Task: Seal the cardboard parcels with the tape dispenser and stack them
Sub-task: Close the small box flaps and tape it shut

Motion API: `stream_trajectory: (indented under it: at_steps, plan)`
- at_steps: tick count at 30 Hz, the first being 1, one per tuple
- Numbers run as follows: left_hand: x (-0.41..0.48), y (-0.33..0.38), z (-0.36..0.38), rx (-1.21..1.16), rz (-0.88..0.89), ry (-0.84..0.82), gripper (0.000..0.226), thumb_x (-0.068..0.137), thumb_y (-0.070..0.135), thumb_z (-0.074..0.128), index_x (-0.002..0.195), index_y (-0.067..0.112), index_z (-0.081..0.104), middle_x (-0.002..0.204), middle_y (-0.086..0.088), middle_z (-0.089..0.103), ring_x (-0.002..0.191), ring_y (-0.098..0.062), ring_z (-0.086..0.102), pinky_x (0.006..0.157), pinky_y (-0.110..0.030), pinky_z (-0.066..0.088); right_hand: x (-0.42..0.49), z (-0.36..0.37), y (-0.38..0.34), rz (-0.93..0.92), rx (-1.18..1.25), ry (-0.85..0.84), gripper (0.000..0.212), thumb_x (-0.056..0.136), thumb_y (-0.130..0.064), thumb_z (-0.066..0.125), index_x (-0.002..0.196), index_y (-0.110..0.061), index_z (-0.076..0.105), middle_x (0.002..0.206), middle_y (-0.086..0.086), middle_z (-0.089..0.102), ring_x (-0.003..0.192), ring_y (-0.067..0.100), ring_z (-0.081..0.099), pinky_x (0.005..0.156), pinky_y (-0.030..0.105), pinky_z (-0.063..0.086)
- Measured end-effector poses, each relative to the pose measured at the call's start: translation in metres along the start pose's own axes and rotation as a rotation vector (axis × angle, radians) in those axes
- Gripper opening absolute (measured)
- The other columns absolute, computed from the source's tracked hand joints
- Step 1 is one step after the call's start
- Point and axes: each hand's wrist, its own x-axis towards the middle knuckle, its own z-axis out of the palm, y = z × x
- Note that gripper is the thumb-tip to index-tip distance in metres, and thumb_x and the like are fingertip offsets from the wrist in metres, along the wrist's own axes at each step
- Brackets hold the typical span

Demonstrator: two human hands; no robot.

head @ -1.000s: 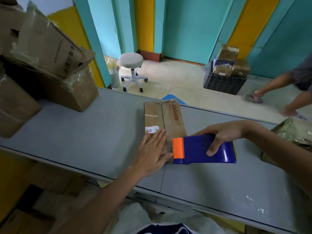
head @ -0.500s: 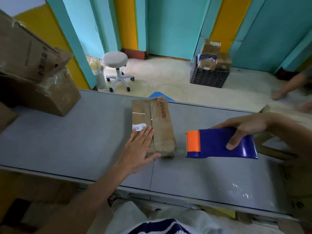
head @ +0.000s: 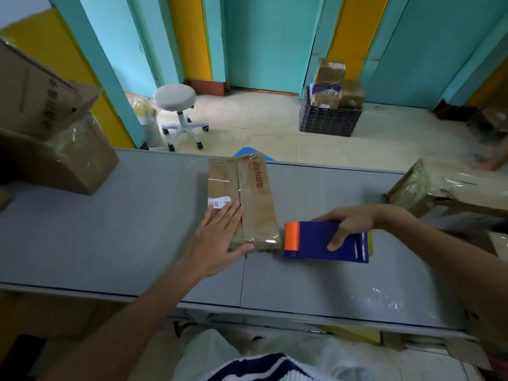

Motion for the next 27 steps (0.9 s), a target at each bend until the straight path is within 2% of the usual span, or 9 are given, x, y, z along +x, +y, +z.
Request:
stream_trajectory:
  at_steps: [3, 5, 7, 14, 17, 20, 23, 25, 27]
  plan:
    - [0.0, 0.0, 0.001, -0.003, -0.01, -0.015, 0.098, 0.076, 0.079, -0.006, 0.149, 0.015, 0.002, 0.156, 0.004, 0.0, 0.142, -0.007, -0.009, 0.115, -0.035, -0.013, 0.015, -0.002, -0.008, -0.039, -0.035, -0.006, 0.07, 0.061, -0.033, 0.072, 0.127, -0.031, 0.051, 0.11, -0.003, 0.066, 0.097, 0.018, 0.065, 0.083, 0.032, 0.055]
    - [0.001, -0.001, 0.003, -0.017, -0.005, -0.002, 0.099, 0.076, 0.079, -0.007, 0.149, 0.014, 0.006, 0.156, 0.002, 0.004, 0.143, -0.008, -0.006, 0.115, -0.036, -0.013, 0.019, -0.005, -0.012, -0.046, -0.08, 0.001, 0.069, 0.062, -0.032, 0.071, 0.128, -0.026, 0.052, 0.111, -0.001, 0.066, 0.099, 0.021, 0.065, 0.086, 0.037, 0.054]
    - [0.002, 0.0, 0.005, -0.038, -0.001, 0.019, 0.099, 0.078, 0.078, -0.004, 0.148, 0.011, 0.013, 0.156, -0.002, 0.012, 0.143, -0.011, -0.001, 0.115, -0.038, -0.011, 0.02, -0.005, -0.013, -0.048, -0.104, 0.01, 0.069, 0.063, -0.031, 0.07, 0.129, -0.024, 0.052, 0.112, 0.0, 0.066, 0.099, 0.021, 0.064, 0.086, 0.037, 0.054]
    - [0.005, -0.001, 0.005, -0.045, 0.024, 0.035, 0.097, 0.082, 0.076, 0.0, 0.146, 0.007, 0.021, 0.154, -0.007, 0.021, 0.143, -0.016, 0.011, 0.115, -0.04, -0.007, 0.021, -0.003, -0.023, -0.013, -0.196, 0.029, 0.068, 0.065, -0.029, 0.07, 0.13, -0.025, 0.049, 0.111, -0.005, 0.061, 0.099, 0.017, 0.06, 0.081, 0.032, 0.051]
    - [0.003, -0.001, 0.005, -0.046, 0.027, 0.036, 0.1, 0.079, 0.078, -0.004, 0.147, 0.008, 0.019, 0.155, -0.006, 0.018, 0.143, -0.015, 0.007, 0.115, -0.038, -0.01, 0.028, -0.005, -0.034, 0.041, -0.287, 0.052, 0.058, 0.078, -0.019, 0.071, 0.13, -0.024, 0.046, 0.115, -0.001, 0.058, 0.103, 0.02, 0.056, 0.077, 0.032, 0.049]
    - [0.001, -0.002, 0.003, -0.035, 0.028, 0.011, 0.105, 0.074, 0.08, -0.011, 0.149, 0.011, 0.01, 0.157, -0.003, 0.008, 0.144, -0.011, -0.002, 0.115, -0.038, -0.013, 0.033, -0.01, -0.039, 0.082, -0.315, 0.099, 0.057, 0.08, -0.019, 0.069, 0.131, -0.024, 0.046, 0.121, 0.002, 0.058, 0.107, 0.024, 0.056, 0.081, 0.036, 0.051]
    - [0.003, -0.004, 0.001, -0.018, 0.026, 0.004, 0.108, 0.068, 0.08, -0.019, 0.149, 0.012, 0.0, 0.157, -0.001, -0.001, 0.143, -0.008, -0.01, 0.115, -0.037, -0.015, 0.032, -0.014, -0.031, 0.087, -0.27, 0.21, 0.061, 0.081, -0.021, 0.069, 0.135, -0.025, 0.041, 0.128, 0.005, 0.055, 0.109, 0.024, 0.053, 0.087, 0.039, 0.05]
    - [0.002, -0.003, 0.001, -0.016, 0.051, -0.009, 0.108, 0.067, 0.08, -0.02, 0.149, 0.011, -0.003, 0.158, -0.001, -0.002, 0.141, -0.007, -0.014, 0.115, -0.036, -0.016, 0.028, -0.016, -0.022, 0.115, -0.325, 0.361, 0.07, 0.083, -0.025, 0.068, 0.142, -0.026, 0.031, 0.132, 0.006, 0.051, 0.112, 0.027, 0.051, 0.087, 0.038, 0.047]
    - [-0.001, -0.006, -0.001, -0.109, 0.074, 0.007, 0.109, 0.069, 0.082, -0.016, 0.149, 0.01, 0.001, 0.157, 0.0, -0.002, 0.141, -0.006, -0.014, 0.116, -0.036, -0.013, 0.026, -0.011, -0.01, 0.126, -0.423, 0.553, 0.081, 0.085, -0.032, 0.066, 0.149, -0.027, 0.016, 0.134, 0.01, 0.05, 0.114, 0.031, 0.051, 0.088, 0.036, 0.045]
